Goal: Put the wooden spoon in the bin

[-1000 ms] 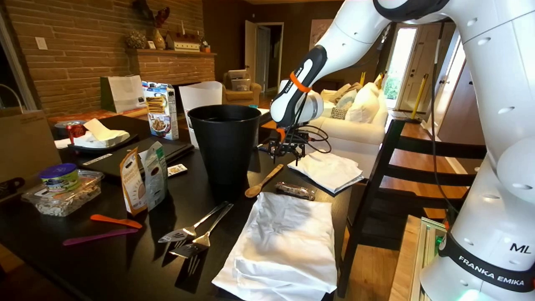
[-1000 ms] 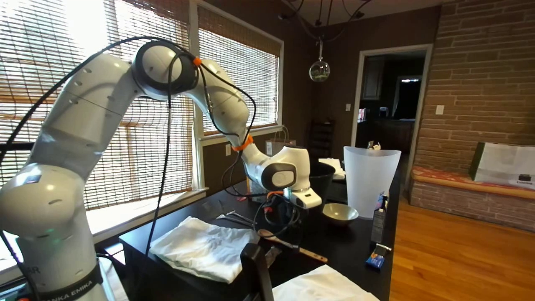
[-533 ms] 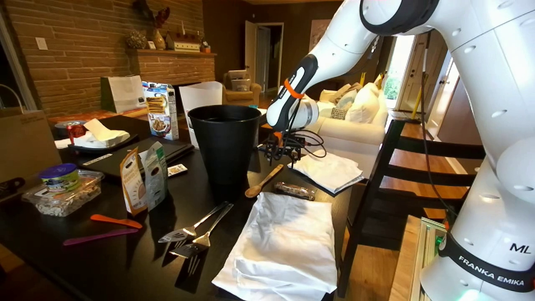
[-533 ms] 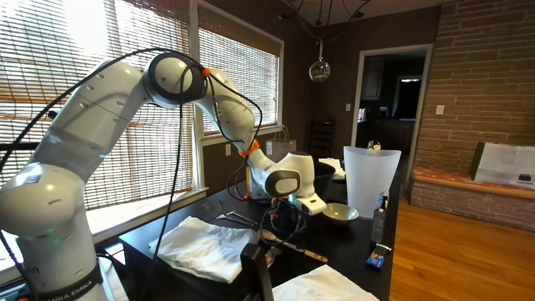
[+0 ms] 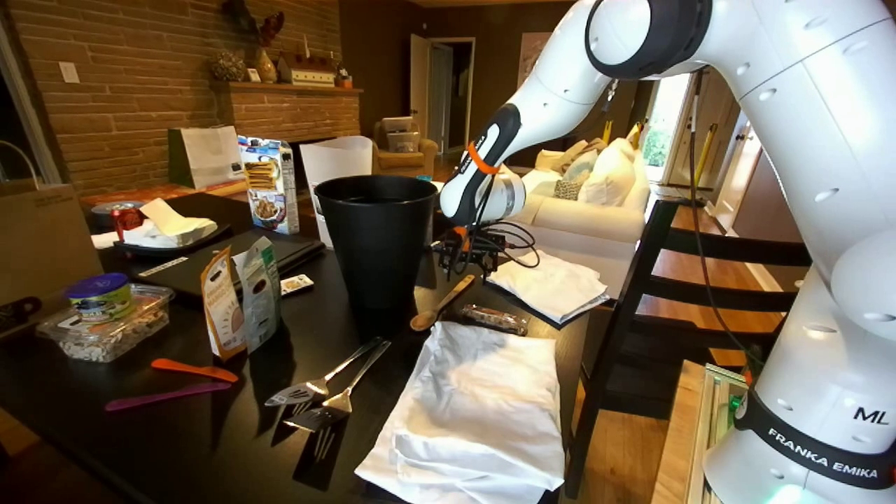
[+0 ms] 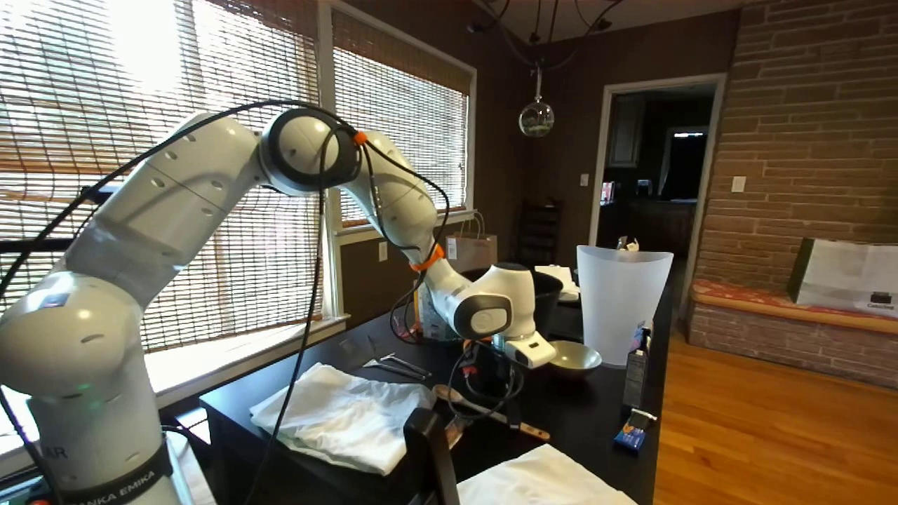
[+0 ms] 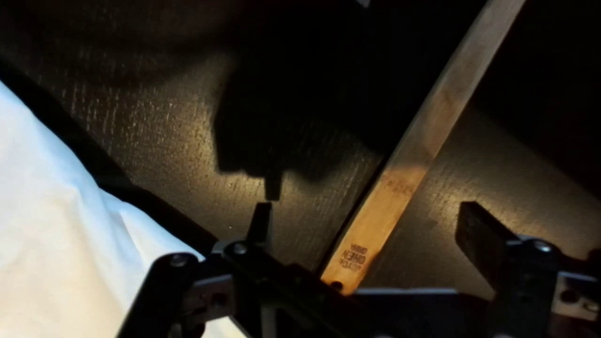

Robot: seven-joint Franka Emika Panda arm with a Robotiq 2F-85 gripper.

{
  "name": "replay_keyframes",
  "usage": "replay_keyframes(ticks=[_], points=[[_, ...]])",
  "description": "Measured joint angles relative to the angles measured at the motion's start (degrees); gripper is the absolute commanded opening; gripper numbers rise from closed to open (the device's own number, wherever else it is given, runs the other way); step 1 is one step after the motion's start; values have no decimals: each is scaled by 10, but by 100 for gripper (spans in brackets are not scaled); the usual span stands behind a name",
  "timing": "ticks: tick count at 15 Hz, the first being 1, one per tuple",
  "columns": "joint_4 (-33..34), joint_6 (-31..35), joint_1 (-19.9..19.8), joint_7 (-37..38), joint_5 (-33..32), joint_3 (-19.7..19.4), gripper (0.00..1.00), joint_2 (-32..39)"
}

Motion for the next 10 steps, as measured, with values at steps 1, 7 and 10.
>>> replay_keyframes(ticks=[1, 7, 10], points=[[5, 0, 0, 0, 0, 0, 99, 5], [31, 0, 0, 0, 1, -2, 58, 31], [38, -4, 1, 0, 1, -5, 38, 37]])
